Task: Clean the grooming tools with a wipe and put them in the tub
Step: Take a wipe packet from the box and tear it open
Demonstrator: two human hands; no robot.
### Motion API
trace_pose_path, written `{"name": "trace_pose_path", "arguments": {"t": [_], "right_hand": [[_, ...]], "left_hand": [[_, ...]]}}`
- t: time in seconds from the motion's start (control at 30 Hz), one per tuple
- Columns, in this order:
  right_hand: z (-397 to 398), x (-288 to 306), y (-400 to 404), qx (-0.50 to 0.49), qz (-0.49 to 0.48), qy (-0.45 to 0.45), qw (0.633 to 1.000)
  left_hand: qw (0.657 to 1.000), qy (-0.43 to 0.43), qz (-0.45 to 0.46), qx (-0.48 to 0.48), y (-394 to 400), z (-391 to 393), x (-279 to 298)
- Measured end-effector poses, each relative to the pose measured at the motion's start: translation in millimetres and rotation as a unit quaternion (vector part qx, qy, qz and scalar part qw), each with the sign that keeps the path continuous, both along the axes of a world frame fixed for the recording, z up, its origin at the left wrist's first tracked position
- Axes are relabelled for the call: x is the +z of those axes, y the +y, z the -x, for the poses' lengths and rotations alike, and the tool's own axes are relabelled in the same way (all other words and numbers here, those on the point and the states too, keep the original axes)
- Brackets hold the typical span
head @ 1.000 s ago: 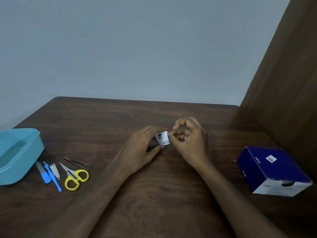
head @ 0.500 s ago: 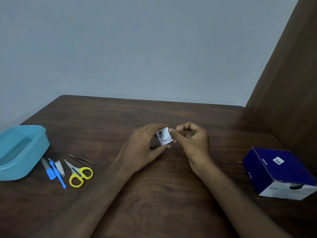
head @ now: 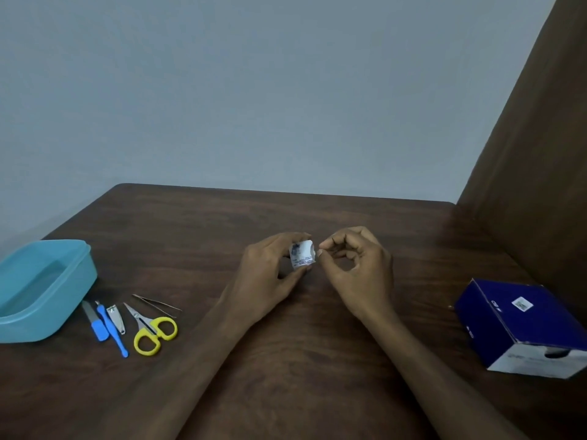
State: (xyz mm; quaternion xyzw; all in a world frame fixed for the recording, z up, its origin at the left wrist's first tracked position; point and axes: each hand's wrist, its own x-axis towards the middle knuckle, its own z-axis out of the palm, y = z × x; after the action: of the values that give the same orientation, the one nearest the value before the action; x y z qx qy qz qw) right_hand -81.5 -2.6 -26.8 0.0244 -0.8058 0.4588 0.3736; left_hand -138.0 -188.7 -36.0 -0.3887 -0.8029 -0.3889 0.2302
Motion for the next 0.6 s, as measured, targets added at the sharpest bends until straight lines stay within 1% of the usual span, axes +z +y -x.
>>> {"name": "trace_pose_path", "arguments": {"t": [0.13,0.27,0.37,0.6], "right_hand": [[0.1,-0.1,1.9,0.007,-0.003,-0.037,0.999],[0.7,0.9,2.3,0.002,0.006,-0.03,1.0],[2.6,-2.3,1.7,0.007,0.009,-0.029,1.0],[6.2,-7.9,4.2,0.01,0.008,-0.067,0.998]], "left_hand": [[1.0,0.021,-0.004,-0.007,0.3,-1.5,1.8],[0.999,0.049,0.002,-0.013,2.1,-2.1,2.9],[0.999,0.047,0.009,-0.015,2.4,-1.4,2.6],[0.999,0.05,0.008,-0.014,1.5,-1.0,1.1]]}}
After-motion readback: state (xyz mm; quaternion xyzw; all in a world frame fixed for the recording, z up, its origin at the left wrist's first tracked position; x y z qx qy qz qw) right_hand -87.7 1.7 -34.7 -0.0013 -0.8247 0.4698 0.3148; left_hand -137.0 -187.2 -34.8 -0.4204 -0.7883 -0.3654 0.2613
